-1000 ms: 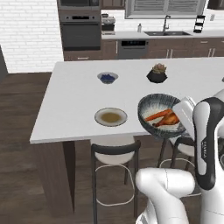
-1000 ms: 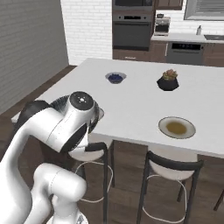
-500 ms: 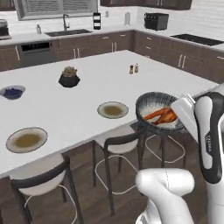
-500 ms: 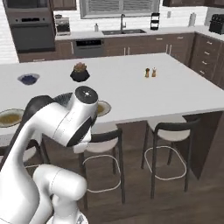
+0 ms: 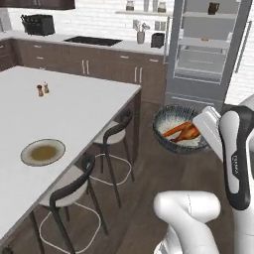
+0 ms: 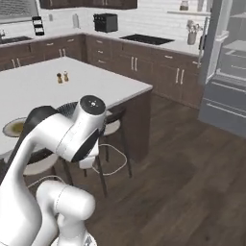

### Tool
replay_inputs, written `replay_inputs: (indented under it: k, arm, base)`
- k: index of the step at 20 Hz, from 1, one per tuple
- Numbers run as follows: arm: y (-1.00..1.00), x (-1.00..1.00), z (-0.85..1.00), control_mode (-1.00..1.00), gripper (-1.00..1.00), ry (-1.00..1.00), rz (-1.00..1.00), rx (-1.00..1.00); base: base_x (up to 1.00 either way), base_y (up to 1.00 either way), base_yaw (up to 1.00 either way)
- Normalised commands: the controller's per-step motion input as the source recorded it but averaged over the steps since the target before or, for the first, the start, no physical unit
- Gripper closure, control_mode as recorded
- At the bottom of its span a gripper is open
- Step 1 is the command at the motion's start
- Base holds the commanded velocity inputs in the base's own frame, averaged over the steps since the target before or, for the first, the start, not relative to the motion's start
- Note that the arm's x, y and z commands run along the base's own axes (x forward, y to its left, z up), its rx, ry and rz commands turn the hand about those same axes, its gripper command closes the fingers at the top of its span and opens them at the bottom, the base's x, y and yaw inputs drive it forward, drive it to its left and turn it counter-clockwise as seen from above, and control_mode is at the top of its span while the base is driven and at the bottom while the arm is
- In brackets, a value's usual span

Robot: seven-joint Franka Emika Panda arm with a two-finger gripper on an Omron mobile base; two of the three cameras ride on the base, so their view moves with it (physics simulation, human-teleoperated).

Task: Pick the chicken drumstick and carrot from their plates and place them in the bowl. Then put the bowl in the fridge.

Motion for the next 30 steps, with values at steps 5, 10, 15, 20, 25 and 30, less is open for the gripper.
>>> replay_inputs:
  k: [5, 10, 15, 20, 25, 30]
  arm:
    - [0.0, 0.0, 0.0, 1.0, 1.0, 0.0, 0.0, 0.0]
    - [0.0, 0.0, 0.0, 1.0, 1.0, 0.0, 0.0, 0.0]
    - [0.0, 0.0, 0.0, 1.0, 1.0, 0.0, 0.0, 0.0]
    - [0.0, 0.0, 0.0, 1.0, 1.0, 0.0, 0.0, 0.0]
    - [0.0, 0.0, 0.0, 1.0, 1.0, 0.0, 0.0, 0.0]
    - [0.0, 0.0, 0.0, 1.0, 1.0, 0.0, 0.0, 0.0]
  base:
    - [0.22, 0.0, -0.82]
    - [0.85, 0.25, -0.63]
    - [1.0, 0.37, -0.42]
    - [1.0, 0.35, -0.19]
    - [1.0, -0.08, 0.02]
    - [1.0, -0.35, 0.11]
